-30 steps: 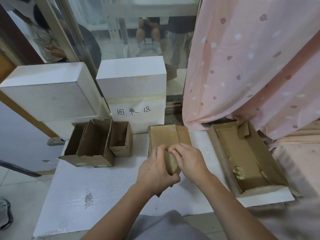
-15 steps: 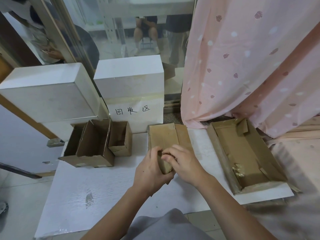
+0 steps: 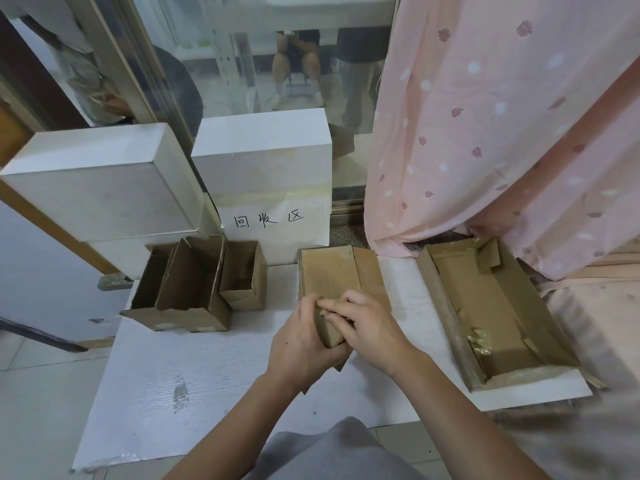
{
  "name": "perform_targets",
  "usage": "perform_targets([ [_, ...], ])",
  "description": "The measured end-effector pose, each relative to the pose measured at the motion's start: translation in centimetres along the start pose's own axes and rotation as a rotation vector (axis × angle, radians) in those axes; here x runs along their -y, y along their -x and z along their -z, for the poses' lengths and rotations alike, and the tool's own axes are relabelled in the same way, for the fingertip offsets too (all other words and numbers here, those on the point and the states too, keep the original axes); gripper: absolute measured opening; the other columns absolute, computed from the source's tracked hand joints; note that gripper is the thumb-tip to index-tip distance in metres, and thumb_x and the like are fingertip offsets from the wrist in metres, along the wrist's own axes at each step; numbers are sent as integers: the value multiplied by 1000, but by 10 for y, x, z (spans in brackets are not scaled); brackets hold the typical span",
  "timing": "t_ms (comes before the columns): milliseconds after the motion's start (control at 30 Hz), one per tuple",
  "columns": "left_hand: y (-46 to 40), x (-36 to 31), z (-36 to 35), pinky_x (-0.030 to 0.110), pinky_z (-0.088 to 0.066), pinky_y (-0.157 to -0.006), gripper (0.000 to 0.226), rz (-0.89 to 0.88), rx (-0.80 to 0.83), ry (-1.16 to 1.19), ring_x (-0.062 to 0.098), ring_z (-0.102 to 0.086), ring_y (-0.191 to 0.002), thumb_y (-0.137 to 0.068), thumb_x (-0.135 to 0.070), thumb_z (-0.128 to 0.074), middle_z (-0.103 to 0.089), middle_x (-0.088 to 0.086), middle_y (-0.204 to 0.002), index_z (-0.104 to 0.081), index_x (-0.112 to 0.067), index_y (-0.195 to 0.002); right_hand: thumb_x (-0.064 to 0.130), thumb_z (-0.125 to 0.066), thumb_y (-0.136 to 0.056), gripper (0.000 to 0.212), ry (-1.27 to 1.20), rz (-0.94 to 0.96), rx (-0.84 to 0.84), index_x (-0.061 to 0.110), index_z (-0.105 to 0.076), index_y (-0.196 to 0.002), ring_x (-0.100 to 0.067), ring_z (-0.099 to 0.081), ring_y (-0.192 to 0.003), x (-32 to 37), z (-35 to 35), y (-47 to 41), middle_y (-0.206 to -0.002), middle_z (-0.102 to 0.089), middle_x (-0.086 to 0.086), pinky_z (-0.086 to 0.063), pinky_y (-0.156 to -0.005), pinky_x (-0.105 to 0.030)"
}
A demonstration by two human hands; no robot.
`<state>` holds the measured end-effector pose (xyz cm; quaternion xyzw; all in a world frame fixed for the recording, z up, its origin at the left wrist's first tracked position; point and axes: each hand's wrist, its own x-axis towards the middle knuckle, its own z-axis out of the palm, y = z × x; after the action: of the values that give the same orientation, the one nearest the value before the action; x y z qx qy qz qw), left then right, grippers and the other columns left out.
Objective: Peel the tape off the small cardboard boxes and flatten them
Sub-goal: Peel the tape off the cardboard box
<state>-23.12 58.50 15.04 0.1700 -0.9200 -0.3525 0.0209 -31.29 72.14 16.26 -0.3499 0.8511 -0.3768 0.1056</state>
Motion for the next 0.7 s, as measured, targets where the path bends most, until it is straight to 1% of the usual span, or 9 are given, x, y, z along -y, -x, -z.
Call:
perform_targets([
  [100, 0, 1, 1, 25, -43, -68, 76, 6, 21, -12, 4, -53, -94, -66, -64, -75, -51, -21, -117, -36, -37, -126, 34, -59, -100, 16, 81, 4, 24, 36, -71, -111, -8, -59, -87, 0, 3, -3, -97, -60, 14, -52, -76, -36],
  [167, 0, -1, 2, 25, -41, -69, 80, 23, 31, -6, 2, -50, -93, -66, -65, -74, -49, -23, -119, -35, -37, -129, 32, -58, -100, 14, 106, 5, 24, 31, -72, -104, -8, -59, -83, 1, 6, -5, -96, -63, 14, -51, -75, -35],
  [267, 0, -4, 2, 23, -38, -65, 79, 59, 45, -4, 3, -52, -87, -67, -65, -74, -51, -23, -108, -32, -38, -129, 27, -58, -101, 14, 148, 22, 20, 26, -72, -101, -12, -59, -79, 3, 7, -7, -93, -64, 12, -48, -71, -33],
  [333, 0, -5, 2, 26, -40, -65, 78, 87, 49, -12, 8, -57, -85, -68, -66, -73, -54, -20, -102, -30, -39, -127, 25, -59, -100, 13, 179, 24, 5, 23, -72, -99, -17, -59, -75, 4, 6, -7, -89, -63, 9, -44, -67, -32],
  [467, 0, -3, 1, 31, -39, -65, 75, 109, 73, -26, 14, -57, -79, -70, -63, -70, -54, -18, -91, -30, -36, -126, 23, -58, -100, 12, 187, -2, -10, 23, -69, -94, -20, -58, -72, 2, 3, -7, -86, -62, 7, -47, -68, -37],
  [533, 0, -2, 2, 31, -39, -64, 73, 110, 79, -26, 14, -56, -77, -70, -61, -70, -53, -18, -89, -30, -36, -126, 22, -58, -100, 13, 197, -11, -31, 24, -68, -93, -19, -58, -72, 3, 1, -6, -86, -61, 8, -47, -68, -38],
  [633, 1, -1, 4, 30, -38, -64, 71, 107, 77, -13, 11, -54, -75, -71, -59, -72, -52, -19, -88, -29, -38, -124, 22, -56, -101, 15, 204, -20, -49, 24, -68, -94, -17, -58, -75, 5, -1, -4, -87, -61, 10, -42, -68, -37],
  [700, 2, -1, 4, 29, -39, -64, 71, 104, 69, -2, 10, -54, -76, -71, -60, -74, -51, -20, -89, -28, -40, -122, 23, -54, -101, 16, 181, -10, -70, 25, -67, -92, -15, -57, -74, 6, -2, -3, -86, -60, 11, -43, -67, -37],
])
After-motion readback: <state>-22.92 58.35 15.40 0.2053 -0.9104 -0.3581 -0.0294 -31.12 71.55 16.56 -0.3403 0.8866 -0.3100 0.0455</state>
